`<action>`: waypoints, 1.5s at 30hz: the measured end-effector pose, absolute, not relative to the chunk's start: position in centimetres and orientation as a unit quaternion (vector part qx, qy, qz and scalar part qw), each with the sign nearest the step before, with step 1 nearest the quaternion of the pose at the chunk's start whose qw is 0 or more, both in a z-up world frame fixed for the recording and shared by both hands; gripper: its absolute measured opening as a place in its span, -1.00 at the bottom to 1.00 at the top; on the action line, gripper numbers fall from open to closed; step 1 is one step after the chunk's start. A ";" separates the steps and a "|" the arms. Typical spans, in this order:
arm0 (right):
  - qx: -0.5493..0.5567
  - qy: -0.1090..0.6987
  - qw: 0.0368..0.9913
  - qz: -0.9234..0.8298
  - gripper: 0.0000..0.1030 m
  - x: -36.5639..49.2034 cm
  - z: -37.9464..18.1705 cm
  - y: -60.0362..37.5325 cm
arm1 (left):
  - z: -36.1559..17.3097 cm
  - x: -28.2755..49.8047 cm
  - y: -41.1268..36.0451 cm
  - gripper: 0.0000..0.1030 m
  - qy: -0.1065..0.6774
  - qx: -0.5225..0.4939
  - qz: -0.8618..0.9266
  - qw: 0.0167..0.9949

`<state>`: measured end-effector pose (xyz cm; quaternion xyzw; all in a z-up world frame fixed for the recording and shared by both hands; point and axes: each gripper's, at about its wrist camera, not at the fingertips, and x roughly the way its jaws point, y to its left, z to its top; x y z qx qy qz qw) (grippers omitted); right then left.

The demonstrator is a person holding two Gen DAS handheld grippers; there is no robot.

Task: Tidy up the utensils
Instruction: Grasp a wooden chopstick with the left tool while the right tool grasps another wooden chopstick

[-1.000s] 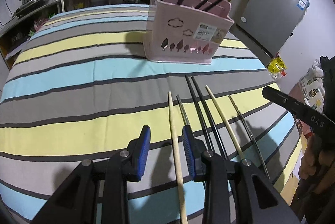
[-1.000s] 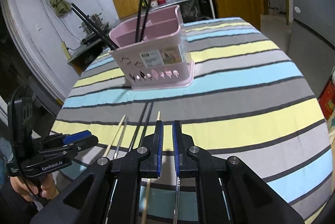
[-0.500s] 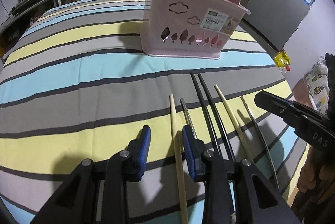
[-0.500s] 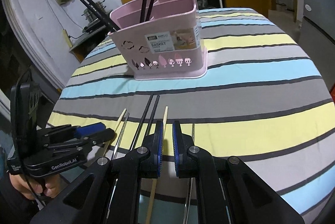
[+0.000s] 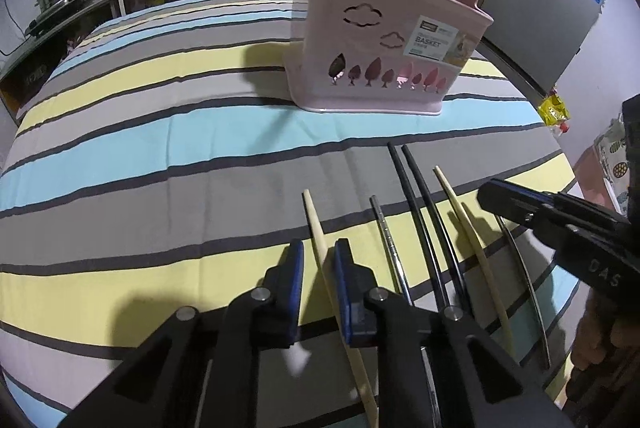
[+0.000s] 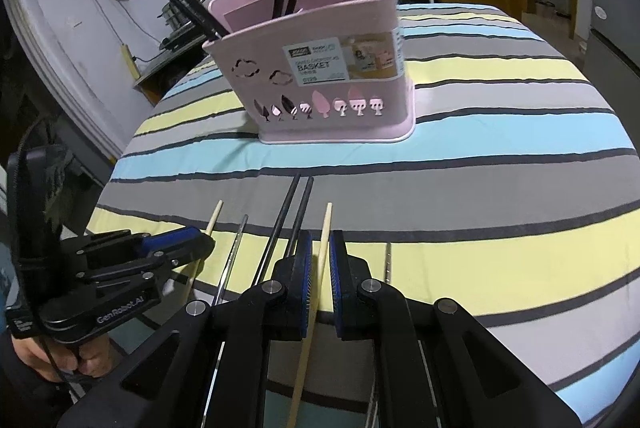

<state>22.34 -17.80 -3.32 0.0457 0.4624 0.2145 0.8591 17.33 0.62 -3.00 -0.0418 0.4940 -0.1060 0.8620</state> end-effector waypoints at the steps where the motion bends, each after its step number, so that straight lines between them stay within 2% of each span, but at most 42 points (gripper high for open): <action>1: 0.043 0.465 0.858 0.214 -0.83 22.5 -3.5 -17.6 | -3.0 17.4 0.7 -0.66 0.495 -0.044 -0.107 0.861; 26: -0.022 0.490 0.850 0.193 -0.88 24.7 -4.8 -15.2 | -2.9 18.9 0.2 -0.66 0.503 -0.032 -0.110 0.857; 32: -0.013 0.486 0.851 0.198 -0.89 24.7 -4.3 -15.6 | -2.7 19.1 0.3 -0.83 0.506 -0.041 -0.111 0.854; 45: -0.002 0.463 0.862 0.207 -0.91 24.3 -2.1 -16.1 | -1.1 18.9 1.0 -0.88 0.495 -0.050 -0.121 0.859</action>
